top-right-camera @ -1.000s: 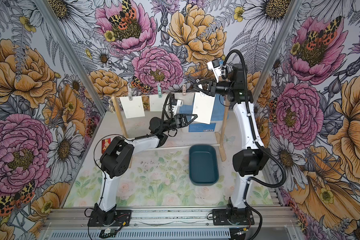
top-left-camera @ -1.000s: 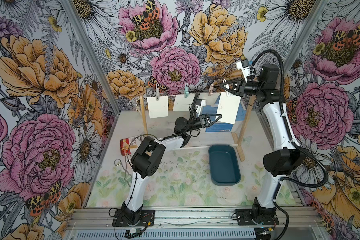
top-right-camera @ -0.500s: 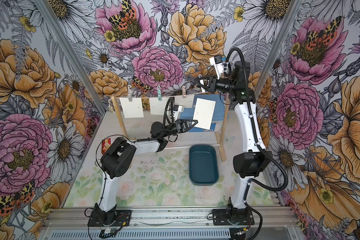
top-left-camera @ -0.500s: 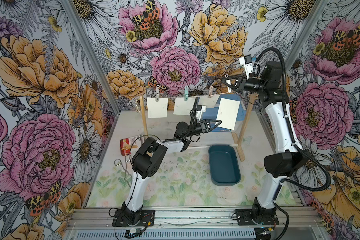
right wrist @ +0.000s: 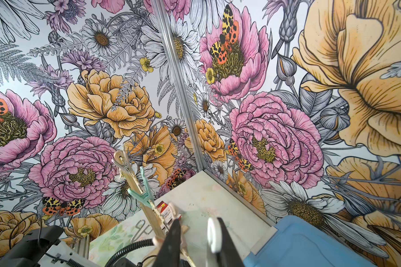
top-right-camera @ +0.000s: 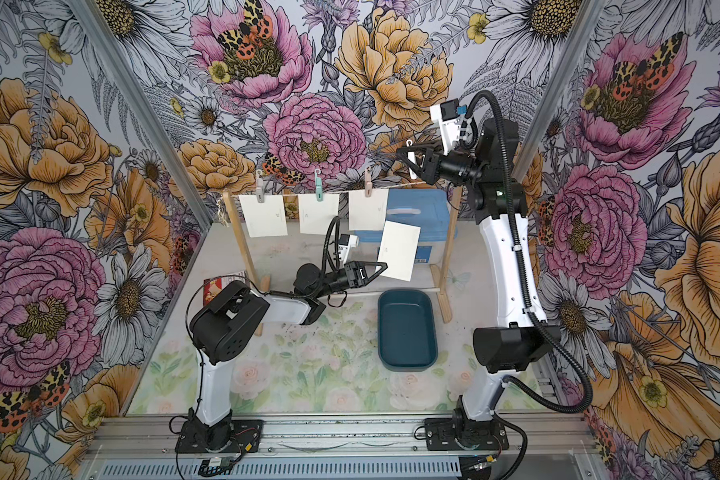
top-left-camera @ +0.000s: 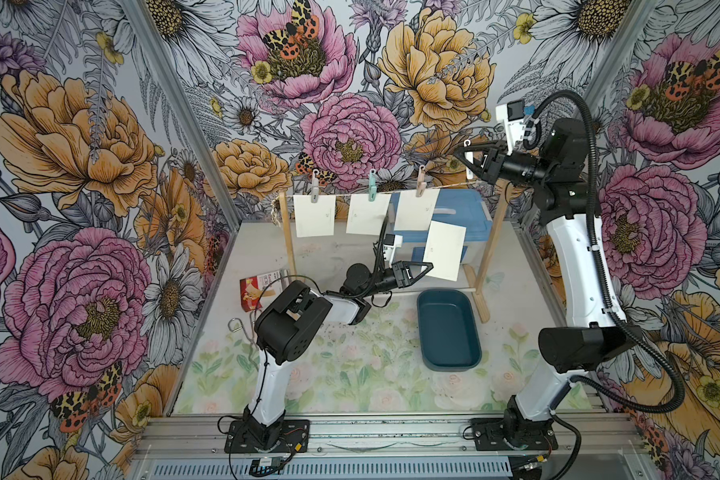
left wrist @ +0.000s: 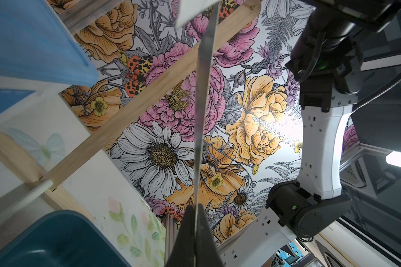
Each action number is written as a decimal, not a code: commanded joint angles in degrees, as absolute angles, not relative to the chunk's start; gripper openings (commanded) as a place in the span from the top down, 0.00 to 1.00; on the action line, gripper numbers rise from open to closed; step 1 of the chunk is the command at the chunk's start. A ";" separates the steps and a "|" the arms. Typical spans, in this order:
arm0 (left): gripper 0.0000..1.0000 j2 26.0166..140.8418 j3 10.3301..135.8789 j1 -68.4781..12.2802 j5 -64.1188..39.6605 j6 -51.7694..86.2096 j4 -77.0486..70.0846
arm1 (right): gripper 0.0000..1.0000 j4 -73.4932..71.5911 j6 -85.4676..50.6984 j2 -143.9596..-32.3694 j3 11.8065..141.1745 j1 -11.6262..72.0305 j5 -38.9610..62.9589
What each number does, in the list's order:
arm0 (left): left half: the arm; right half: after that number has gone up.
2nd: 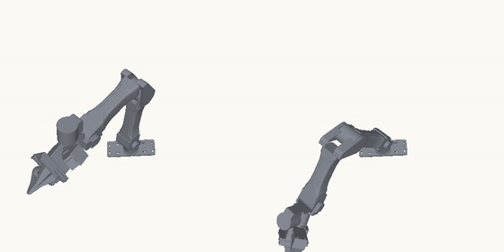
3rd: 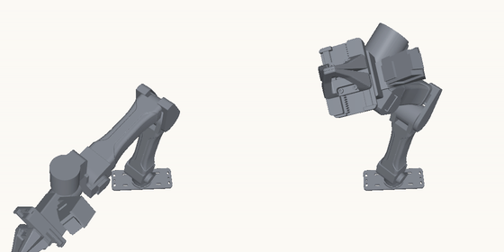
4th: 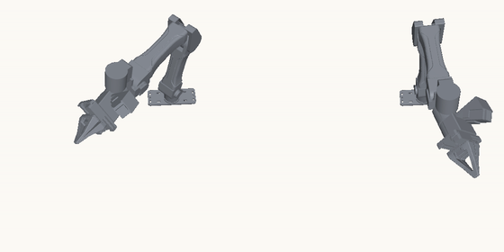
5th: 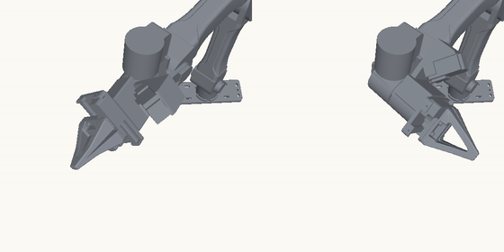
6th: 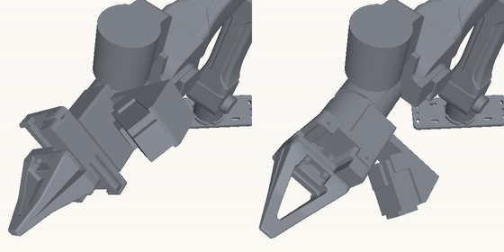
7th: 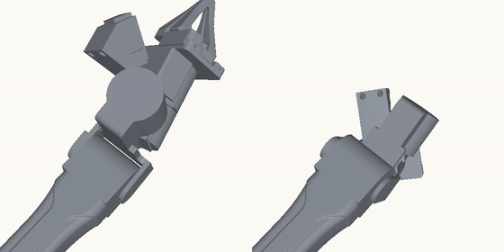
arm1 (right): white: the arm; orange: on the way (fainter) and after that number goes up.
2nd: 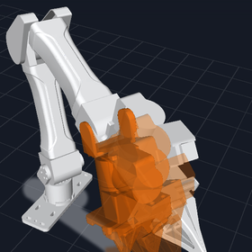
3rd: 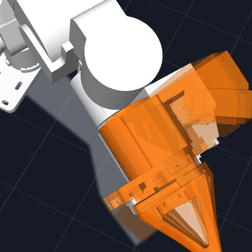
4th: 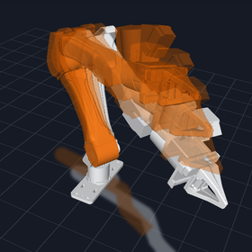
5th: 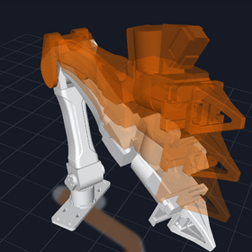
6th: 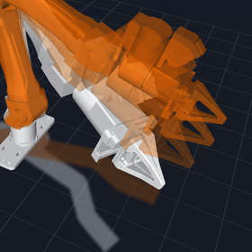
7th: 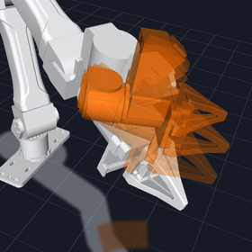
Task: Remove the postcards from the strings
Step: Remove the clamp from the clothesline, then place the postcard at the center of the board.
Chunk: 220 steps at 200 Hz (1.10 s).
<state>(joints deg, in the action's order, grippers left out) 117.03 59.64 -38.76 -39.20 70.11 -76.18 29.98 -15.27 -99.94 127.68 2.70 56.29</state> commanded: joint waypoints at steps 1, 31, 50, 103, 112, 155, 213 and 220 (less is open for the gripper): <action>1.00 114.28 54.30 -37.89 -36.45 67.84 -80.96 | 0.98 29.55 -13.73 -94.87 123.10 3.16 53.19; 1.00 112.44 47.32 -36.96 -35.27 66.57 -81.02 | 0.98 28.37 -12.31 -87.54 112.60 3.17 50.14; 1.00 112.06 43.65 -36.53 -34.92 66.27 -81.01 | 0.98 25.72 -12.65 -82.02 104.07 3.25 47.86; 1.00 109.27 32.87 -33.75 -33.82 64.96 -80.98 | 0.98 17.92 -16.25 -66.40 77.25 3.52 42.42; 1.00 109.07 31.07 -33.11 -33.69 65.08 -81.00 | 0.98 16.76 -17.17 -64.09 73.32 3.67 41.99; 1.00 110.34 25.80 -32.56 -33.66 65.14 -80.98 | 0.98 15.77 -19.53 -56.66 61.17 5.41 38.60; 1.00 112.24 20.69 -31.99 -27.46 65.17 -80.53 | 0.98 14.10 -21.00 -53.36 49.76 10.85 34.49; 1.00 112.74 20.34 -31.99 -26.89 65.33 -80.39 | 0.98 14.01 -21.01 -53.36 48.81 11.48 34.09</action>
<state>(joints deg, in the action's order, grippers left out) 110.78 21.71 -32.45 -31.18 66.87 -77.01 16.60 -19.94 -53.98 52.12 9.47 37.04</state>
